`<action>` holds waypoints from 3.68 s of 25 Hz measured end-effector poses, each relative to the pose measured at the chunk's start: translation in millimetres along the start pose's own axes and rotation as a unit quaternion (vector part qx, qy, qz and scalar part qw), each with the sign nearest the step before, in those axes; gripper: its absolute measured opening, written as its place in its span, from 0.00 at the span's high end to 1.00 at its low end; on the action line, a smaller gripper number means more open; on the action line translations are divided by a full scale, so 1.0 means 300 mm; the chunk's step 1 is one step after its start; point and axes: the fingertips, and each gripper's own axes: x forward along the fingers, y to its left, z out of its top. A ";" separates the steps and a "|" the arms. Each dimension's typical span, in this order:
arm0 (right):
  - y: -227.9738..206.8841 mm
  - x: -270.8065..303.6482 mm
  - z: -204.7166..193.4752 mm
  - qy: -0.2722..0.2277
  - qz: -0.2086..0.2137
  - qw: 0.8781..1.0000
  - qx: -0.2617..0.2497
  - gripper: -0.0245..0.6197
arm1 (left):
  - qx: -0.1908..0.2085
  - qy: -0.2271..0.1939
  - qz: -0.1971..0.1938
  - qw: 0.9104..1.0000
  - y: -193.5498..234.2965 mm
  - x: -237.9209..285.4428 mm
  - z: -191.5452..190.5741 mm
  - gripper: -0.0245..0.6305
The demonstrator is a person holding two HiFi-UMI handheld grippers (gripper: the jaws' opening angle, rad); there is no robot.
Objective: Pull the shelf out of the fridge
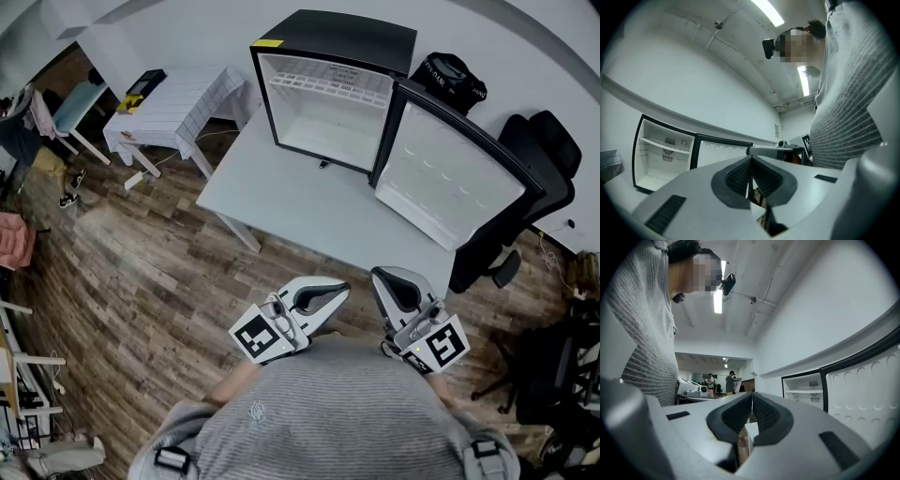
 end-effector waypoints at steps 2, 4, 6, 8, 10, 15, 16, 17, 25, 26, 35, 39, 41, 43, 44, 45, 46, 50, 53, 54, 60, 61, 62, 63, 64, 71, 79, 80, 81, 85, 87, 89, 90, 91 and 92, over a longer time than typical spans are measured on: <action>-0.005 -0.004 0.001 0.000 0.000 1.000 -0.001 0.94 | 0.001 -0.001 0.001 1.000 -0.001 0.007 0.001 0.95; -0.009 -0.010 0.000 0.001 0.000 1.000 -0.001 0.94 | 0.002 -0.001 0.002 1.000 -0.003 0.014 -0.001 0.95; -0.011 -0.016 0.001 0.001 0.001 1.000 0.000 0.94 | 0.003 0.000 0.003 1.000 -0.006 0.019 -0.001 0.95; -0.015 -0.020 0.003 0.002 0.003 1.000 0.001 0.94 | 0.003 0.002 0.005 1.000 -0.011 0.023 -0.003 0.95; -0.023 -0.020 0.007 0.001 0.004 1.000 0.001 0.94 | 0.005 0.004 0.005 1.000 -0.014 0.028 -0.003 0.95; -0.033 -0.010 0.010 -0.007 0.003 1.000 0.000 0.94 | 0.002 0.008 0.006 1.000 -0.008 0.028 -0.013 0.95; -0.036 -0.007 0.009 -0.007 0.001 1.000 -0.001 0.94 | 0.004 0.008 0.004 1.000 -0.002 0.028 -0.014 0.95; -0.039 -0.003 0.008 -0.007 -0.001 1.000 -0.002 0.94 | 0.005 0.007 0.002 1.000 0.005 0.029 -0.011 0.95; -0.083 0.064 -0.002 -0.002 -0.023 1.000 -0.002 0.94 | -0.005 0.003 -0.017 1.000 0.090 0.038 -0.006 0.95; -0.089 0.081 -0.001 -0.001 -0.025 1.000 -0.002 0.94 | -0.007 0.002 -0.018 1.000 0.110 0.038 -0.003 0.95; -0.174 0.288 -0.014 -0.004 -0.054 0.999 -0.005 0.94 | -0.012 0.000 -0.034 0.999 0.349 0.007 0.028 0.95; -0.224 0.396 -0.020 -0.003 -0.070 0.997 -0.010 0.94 | -0.011 0.003 -0.049 0.999 0.477 0.005 0.043 0.95; -0.260 0.443 -0.018 -0.006 -0.084 0.996 -0.023 0.94 | -0.013 0.002 -0.058 0.998 0.535 0.008 0.052 0.95; -0.288 0.492 -0.018 -0.005 -0.094 0.995 -0.029 0.94 | -0.015 0.002 -0.066 0.998 0.593 0.010 0.061 0.95; -0.297 0.517 -0.021 -0.003 -0.096 0.995 -0.027 0.94 | -0.016 0.001 -0.069 0.997 0.622 0.011 0.066 0.95; -0.305 0.542 -0.024 -0.001 -0.098 0.995 -0.026 0.94 | -0.016 0.000 -0.072 0.997 0.650 0.012 0.071 0.95; -0.317 0.565 -0.025 0.000 -0.101 0.994 -0.029 0.94 | -0.017 -0.002 -0.074 0.997 0.678 0.013 0.076 0.95; -0.348 0.662 -0.003 -0.008 -0.108 0.994 -0.035 0.94 | -0.023 -0.006 -0.088 0.996 0.774 0.016 0.089 0.95; -0.376 0.725 0.004 -0.011 -0.117 0.993 -0.030 0.94 | -0.026 -0.006 -0.101 0.995 0.838 0.021 0.092 0.95; -0.387 0.744 -0.001 -0.008 -0.121 0.992 -0.031 0.94 | -0.028 -0.007 -0.104 0.994 0.861 0.021 0.094 0.95; -0.439 0.839 -0.056 0.014 -0.150 0.988 -0.043 0.94 | -0.030 -0.006 -0.118 0.993 0.992 0.005 0.100 0.95; -0.443 0.852 -0.063 0.014 -0.155 0.987 -0.043 0.94 | -0.027 -0.004 -0.121 0.992 1.007 0.000 0.098 0.95; -0.445 0.866 -0.068 0.013 -0.159 0.986 -0.045 0.94 | -0.025 -0.003 -0.125 0.992 1.021 -0.005 0.096 0.95; -0.447 0.880 -0.073 0.013 -0.163 0.986 -0.047 0.94 | -0.023 -0.002 -0.127 0.992 1.037 -0.009 0.094 0.95; -0.451 0.895 -0.080 0.013 -0.167 0.985 -0.048 0.94 | -0.022 -0.001 -0.130 0.991 1.054 -0.013 0.092 0.95; -0.506 0.987 -0.130 0.025 -0.202 0.977 -0.061 0.94 | -0.015 0.014 -0.146 0.989 1.181 -0.018 0.061 0.95; -0.573 0.997 -0.149 0.033 -0.239 0.968 -0.073 0.94 | -0.023 0.035 -0.157 0.987 1.256 0.007 -0.001 0.95; -0.582 0.991 -0.151 0.034 -0.241 0.967 -0.072 0.94 | -0.023 0.031 -0.156 0.987 1.260 0.016 0.002 0.95; -0.592 0.986 -0.154 0.036 -0.241 0.967 -0.072 0.94 | -0.022 0.027 -0.154 0.988 1.263 0.027 0.003 0.95; -0.628 0.968 -0.155 0.044 -0.232 0.969 -0.078 0.94 | -0.013 0.031 -0.137 0.990 1.285 0.066 -0.008 0.95; -0.647 0.959 -0.155 0.047 -0.229 0.969 -0.077 0.94 | -0.007 0.037 -0.127 0.991 1.294 0.080 -0.020 0.95; -0.663 0.958 -0.153 0.048 -0.226 0.970 -0.074 0.94 | -0.002 0.041 -0.122 0.992 1.298 0.091 -0.023 0.95; -0.667 0.961 -0.152 0.048 -0.223 0.971 -0.075 0.94 | -0.001 0.041 -0.120 0.992 1.301 0.096 -0.019 0.95; -0.670 0.963 -0.150 0.049 -0.221 0.971 -0.076 0.94 | -0.004 0.040 -0.118 0.992 1.306 0.101 -0.016 0.95; -0.673 0.964 -0.149 0.050 -0.220 0.971 -0.078 0.94 | -0.010 0.040 -0.113 0.993 1.314 0.106 -0.018 0.94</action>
